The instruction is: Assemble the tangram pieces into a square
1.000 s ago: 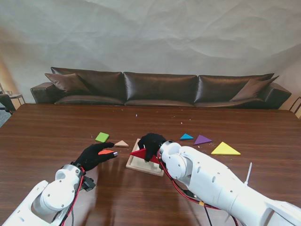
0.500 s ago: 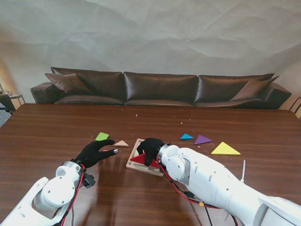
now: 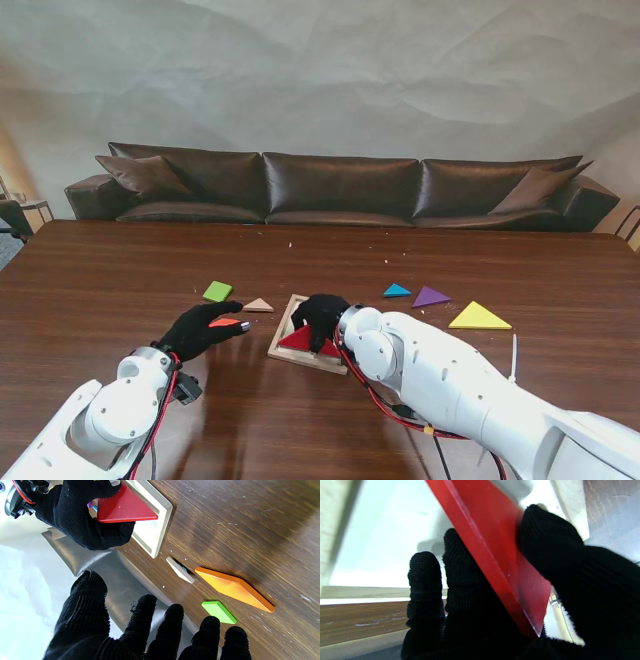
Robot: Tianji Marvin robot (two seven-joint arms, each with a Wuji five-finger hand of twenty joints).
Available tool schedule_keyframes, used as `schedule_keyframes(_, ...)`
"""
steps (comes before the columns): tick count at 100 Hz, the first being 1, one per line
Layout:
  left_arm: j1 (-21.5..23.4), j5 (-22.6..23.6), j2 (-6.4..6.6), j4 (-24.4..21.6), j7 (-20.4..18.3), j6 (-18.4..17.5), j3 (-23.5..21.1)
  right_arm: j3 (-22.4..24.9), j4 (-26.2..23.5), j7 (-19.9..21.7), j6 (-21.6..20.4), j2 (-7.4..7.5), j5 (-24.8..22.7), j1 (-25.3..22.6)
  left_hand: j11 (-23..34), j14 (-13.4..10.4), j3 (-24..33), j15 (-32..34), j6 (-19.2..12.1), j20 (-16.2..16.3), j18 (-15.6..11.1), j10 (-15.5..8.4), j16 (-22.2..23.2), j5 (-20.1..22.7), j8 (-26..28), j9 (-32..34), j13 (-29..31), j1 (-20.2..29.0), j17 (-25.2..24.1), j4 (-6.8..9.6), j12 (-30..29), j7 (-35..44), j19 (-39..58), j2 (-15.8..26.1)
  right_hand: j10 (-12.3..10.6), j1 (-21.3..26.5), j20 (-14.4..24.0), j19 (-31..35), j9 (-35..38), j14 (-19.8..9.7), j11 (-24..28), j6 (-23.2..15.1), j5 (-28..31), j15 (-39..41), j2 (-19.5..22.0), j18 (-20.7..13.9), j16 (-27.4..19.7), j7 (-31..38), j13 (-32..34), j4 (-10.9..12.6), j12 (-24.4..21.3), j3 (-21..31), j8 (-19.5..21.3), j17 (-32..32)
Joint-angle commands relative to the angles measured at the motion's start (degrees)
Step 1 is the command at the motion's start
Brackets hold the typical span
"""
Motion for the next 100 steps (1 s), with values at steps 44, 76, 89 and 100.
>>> schedule_keyframes(44,-0.30,0.23,0.22,0.07,-2.50,0.31,0.00,-0.49,0.03,0.50,0.49,0.17,-1.61,-0.01,-0.23,-0.39,-0.91,-0.03,-0.15,0.14,-1.22,0.02,0.43,0.18,-0.18,1.06,-0.05,0.44,-0.13,1.20,0.24,-0.03,-0.28,1.42,2.78,-5.51,0.43,-3.79,-8.95,-0.54,1.44,5.61,-7.92,-8.92,0.81,2.13,1.65,-11.54,-0.65,5.50,-2.86,4.60,5.30,5.45)
schedule_keyframes(76,-0.68,0.53,0.43,0.34,-3.33,-0.13,-0.17,-1.12,-0.24,0.43,1.65,0.22,-2.82,0.63,0.07,-0.37,-0.88,0.05,0.04,0.12,-1.11,0.50,0.47,0.22,-0.18,1.93,0.16,0.43,0.02,1.20,0.61,-0.02,-0.26,1.42,3.55,-10.70,0.48,-4.77,-15.47,1.27,2.59,6.49,-12.03,-15.84,3.81,3.22,3.21,-11.99,-2.18,12.17,-4.42,3.90,3.58,-0.11)
schedule_keyframes(89,-0.74,0.52,0.43,0.49,-3.31,-0.31,-0.13,-1.23,-1.01,1.19,2.61,0.55,-3.08,0.64,0.06,-0.39,-0.88,0.08,0.09,0.10,-1.06,0.59,0.48,0.27,-0.18,2.06,0.24,0.42,0.11,1.20,0.74,-0.02,-0.24,1.41,4.00,-12.66,-0.20,-6.14,-19.24,2.47,2.26,6.91,-14.64,-18.36,5.24,3.79,2.96,-12.78,-5.09,11.99,-5.07,3.15,2.92,-3.33)
schedule_keyframes(100,-0.73,0.50,0.44,0.52,-3.34,-0.36,-0.06,-1.38,-1.69,1.69,3.28,0.91,-3.58,0.62,0.02,-0.37,-0.88,0.09,0.02,0.09,-1.06,0.53,0.49,0.30,-0.18,2.06,0.28,0.38,0.18,1.20,0.78,-0.01,-0.22,1.43,4.18,-14.24,-0.48,-6.57,-21.93,3.38,2.36,7.24,-16.87,-19.87,6.28,4.23,2.79,-13.31,-7.13,11.86,-5.64,2.36,2.32,-5.55)
